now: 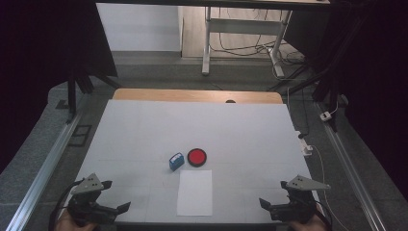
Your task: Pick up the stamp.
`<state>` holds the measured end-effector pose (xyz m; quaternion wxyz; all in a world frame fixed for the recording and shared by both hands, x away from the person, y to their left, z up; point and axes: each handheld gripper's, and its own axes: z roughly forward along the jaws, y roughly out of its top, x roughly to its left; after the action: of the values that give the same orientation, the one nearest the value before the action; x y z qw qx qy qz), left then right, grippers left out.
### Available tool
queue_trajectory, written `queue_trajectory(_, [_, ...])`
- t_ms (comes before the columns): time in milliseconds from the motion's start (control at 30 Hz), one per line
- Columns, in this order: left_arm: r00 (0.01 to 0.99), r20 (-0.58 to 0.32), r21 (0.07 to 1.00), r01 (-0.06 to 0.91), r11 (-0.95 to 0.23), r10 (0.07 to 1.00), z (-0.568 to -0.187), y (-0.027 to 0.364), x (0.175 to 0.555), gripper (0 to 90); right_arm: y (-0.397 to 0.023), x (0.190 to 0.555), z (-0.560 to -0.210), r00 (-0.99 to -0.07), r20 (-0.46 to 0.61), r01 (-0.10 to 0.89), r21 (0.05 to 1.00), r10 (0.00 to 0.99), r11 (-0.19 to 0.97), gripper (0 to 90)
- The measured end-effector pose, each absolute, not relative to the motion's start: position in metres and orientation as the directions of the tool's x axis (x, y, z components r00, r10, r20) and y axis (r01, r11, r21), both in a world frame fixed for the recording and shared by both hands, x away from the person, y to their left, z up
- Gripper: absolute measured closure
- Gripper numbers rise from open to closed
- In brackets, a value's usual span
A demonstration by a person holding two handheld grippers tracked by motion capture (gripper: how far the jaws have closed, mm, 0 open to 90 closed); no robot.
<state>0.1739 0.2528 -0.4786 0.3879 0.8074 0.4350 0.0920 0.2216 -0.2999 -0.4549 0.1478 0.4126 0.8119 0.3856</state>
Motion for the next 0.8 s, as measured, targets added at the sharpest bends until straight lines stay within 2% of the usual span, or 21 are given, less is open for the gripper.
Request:
queue_trajectory(400, [0.606,-0.199,0.696,0.641,-0.325,0.770,-0.4789,0.2525,0.1755,0.1,-0.2998,0.2224,-0.4554,-0.625,0.089,0.560,0.744,0.776,0.366,1.7])
queue_trajectory(800, [0.623,-0.152,0.699,0.617,-0.363,0.767,-0.4766,0.2439,0.1763,0.0,-0.2991,0.2222,-0.4554,-0.639,0.086,0.553,0.742,0.764,0.379,0.0])
